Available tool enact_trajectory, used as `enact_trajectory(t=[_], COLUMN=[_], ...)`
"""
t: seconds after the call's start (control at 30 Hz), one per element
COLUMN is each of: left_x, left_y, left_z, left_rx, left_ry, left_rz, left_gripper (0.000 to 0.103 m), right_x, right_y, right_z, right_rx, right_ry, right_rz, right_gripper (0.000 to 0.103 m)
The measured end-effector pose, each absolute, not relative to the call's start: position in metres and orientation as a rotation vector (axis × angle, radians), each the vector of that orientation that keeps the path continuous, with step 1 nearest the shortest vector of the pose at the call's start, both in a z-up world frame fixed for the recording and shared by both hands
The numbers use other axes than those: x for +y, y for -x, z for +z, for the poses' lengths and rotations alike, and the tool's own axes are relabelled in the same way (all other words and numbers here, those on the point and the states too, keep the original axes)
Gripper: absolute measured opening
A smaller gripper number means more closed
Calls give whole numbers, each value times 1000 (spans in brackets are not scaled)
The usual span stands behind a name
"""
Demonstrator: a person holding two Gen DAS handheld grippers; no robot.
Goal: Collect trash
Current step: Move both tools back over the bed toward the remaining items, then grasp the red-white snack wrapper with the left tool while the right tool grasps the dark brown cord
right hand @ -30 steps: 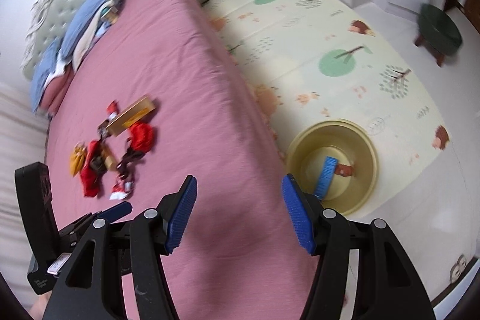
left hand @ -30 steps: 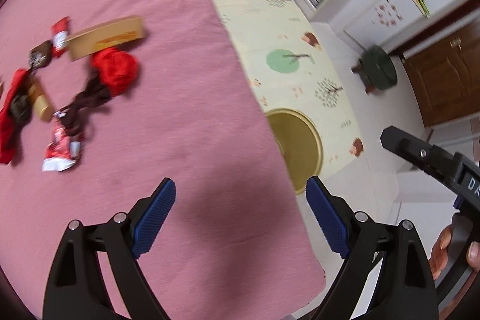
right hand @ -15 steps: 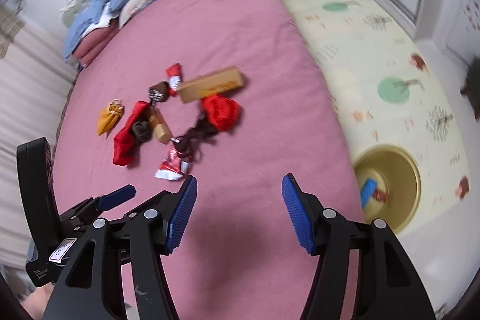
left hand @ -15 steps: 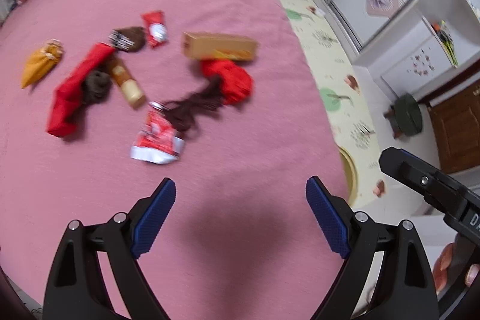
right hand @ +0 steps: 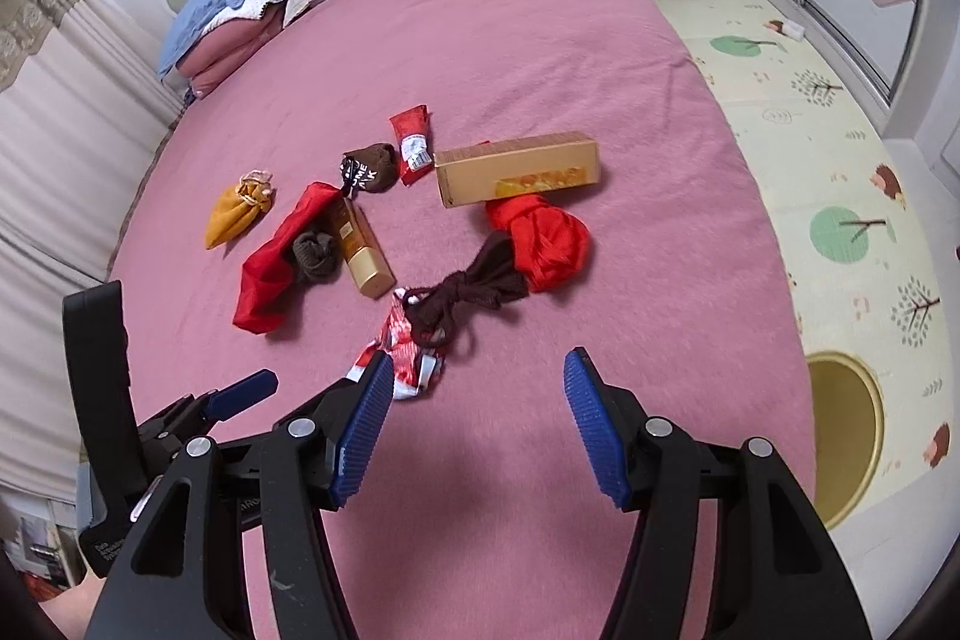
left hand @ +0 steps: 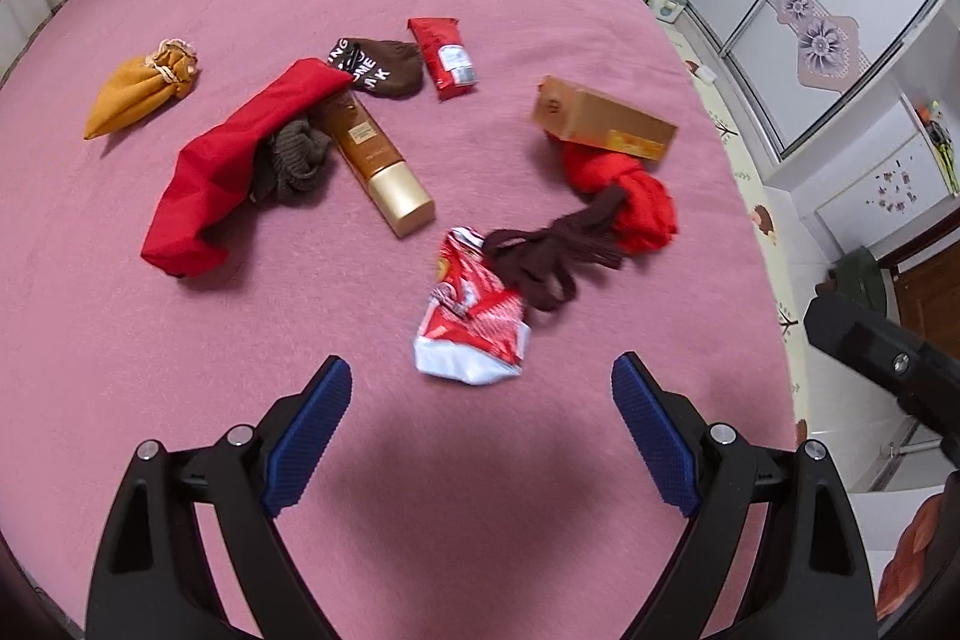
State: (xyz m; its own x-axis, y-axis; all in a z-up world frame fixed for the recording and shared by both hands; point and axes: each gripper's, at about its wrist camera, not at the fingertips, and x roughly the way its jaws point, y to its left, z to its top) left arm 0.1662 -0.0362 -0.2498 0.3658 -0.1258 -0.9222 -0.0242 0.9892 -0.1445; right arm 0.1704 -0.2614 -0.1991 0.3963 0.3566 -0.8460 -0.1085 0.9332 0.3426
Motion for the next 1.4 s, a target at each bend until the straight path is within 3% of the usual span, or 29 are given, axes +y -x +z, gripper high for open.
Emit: enact_trajectory(t=[0.37, 0.47, 0.6, 0.73, 1.27, 1.4], left_x=[-41, -45, -47, -38, 7, 5], left_y=[-188, -194, -201, -205, -198, -201], left_z=[-307, -320, -334, -335, -337, -340], left_rx=[1166, 1164, 1190, 1187, 1189, 1188], left_ry=[105, 87, 64, 90, 272, 273], left_rz=[-143, -162, -163, -167, -205, -203], left_gripper=[88, 84, 55, 43, 40, 40], right_x=[-240, -237, -230, -222, -191, -190], right_y=[-207, -215, -223, -228, -257, -257], right_z=[-251, -262, -272, -280, -326, -330], right_rx=[1118, 1122, 1133, 1146, 1249, 1239], right_ry=[-241, -249, -251, -252, -280, -229], right_rz=[300, 298, 303, 316, 250, 231], right_gripper=[58, 58, 58, 58, 61, 38])
